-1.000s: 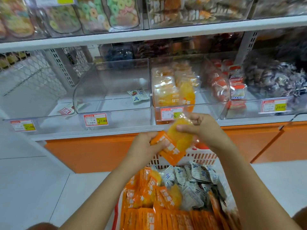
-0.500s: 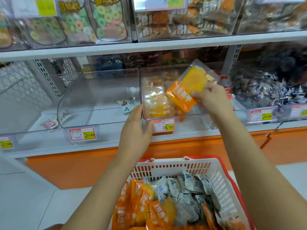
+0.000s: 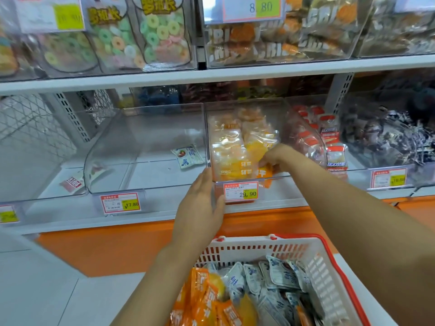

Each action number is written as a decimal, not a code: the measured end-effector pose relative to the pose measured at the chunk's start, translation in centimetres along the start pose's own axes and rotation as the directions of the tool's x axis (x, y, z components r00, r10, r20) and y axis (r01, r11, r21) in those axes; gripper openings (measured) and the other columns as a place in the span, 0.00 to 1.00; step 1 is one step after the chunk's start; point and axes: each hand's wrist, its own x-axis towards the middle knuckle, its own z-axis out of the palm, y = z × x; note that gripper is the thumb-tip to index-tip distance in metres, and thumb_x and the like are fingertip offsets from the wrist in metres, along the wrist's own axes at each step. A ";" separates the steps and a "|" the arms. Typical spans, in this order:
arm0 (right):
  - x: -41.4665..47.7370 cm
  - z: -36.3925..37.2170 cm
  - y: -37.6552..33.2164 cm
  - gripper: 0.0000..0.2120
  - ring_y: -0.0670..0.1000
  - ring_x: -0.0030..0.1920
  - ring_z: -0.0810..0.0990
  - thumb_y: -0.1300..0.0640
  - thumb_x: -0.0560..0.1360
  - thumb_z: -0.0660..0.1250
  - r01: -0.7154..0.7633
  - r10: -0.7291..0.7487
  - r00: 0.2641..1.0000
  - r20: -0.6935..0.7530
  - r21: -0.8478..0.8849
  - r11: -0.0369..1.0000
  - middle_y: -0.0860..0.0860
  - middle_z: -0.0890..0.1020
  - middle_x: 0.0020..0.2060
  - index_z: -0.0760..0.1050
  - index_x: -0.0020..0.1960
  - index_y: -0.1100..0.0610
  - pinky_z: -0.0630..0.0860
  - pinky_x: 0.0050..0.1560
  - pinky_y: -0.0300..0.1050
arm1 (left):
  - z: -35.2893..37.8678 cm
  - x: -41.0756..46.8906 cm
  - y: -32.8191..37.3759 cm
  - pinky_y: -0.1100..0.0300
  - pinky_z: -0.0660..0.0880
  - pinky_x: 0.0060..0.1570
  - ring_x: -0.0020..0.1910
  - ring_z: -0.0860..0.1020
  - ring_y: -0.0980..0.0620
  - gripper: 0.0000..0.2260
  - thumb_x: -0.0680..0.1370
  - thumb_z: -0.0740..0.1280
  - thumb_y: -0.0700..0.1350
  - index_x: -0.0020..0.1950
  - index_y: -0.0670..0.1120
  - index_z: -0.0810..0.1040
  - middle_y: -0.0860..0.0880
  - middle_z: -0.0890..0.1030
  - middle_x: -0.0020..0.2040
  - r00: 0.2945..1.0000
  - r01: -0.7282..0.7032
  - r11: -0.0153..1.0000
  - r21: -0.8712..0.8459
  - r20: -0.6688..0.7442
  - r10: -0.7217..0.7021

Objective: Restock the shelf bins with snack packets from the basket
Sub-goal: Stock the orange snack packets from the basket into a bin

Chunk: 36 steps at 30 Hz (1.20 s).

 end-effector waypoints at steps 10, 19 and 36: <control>2.0 -1.0 -1.0 0.41 0.59 0.64 0.74 0.62 0.63 0.80 0.096 -0.156 0.970 -0.189 -0.291 0.952 0.58 0.74 0.64 0.64 0.70 0.62 0.72 0.63 0.50 | 0.8 0.1 -0.7 0.69 0.48 0.65 0.76 0.53 0.57 0.31 0.81 0.57 0.55 0.78 0.50 0.46 0.55 0.52 0.78 0.998 -0.049 0.999 0.002 -0.037 0.049; 2.0 -0.2 -0.8 0.36 0.65 0.53 0.78 0.78 0.67 0.66 -0.033 0.020 0.998 0.068 0.199 0.979 0.63 0.74 0.61 0.61 0.71 0.58 0.78 0.33 0.58 | 1.0 0.0 -0.4 0.69 0.49 0.65 0.76 0.53 0.56 0.31 0.81 0.58 0.53 0.79 0.50 0.45 0.54 0.51 0.78 0.999 -0.040 0.999 -0.012 -0.030 0.039; -3.6 -1.5 0.4 0.21 0.54 0.55 0.76 0.57 0.75 0.69 0.410 -0.418 0.832 -0.364 -0.104 0.906 0.56 0.77 0.57 0.69 0.65 0.60 0.70 0.49 0.42 | 0.5 -1.0 -0.9 0.72 0.50 0.66 0.74 0.57 0.60 0.28 0.81 0.60 0.49 0.78 0.49 0.52 0.56 0.57 0.76 0.994 -0.103 0.994 -0.027 -0.038 0.102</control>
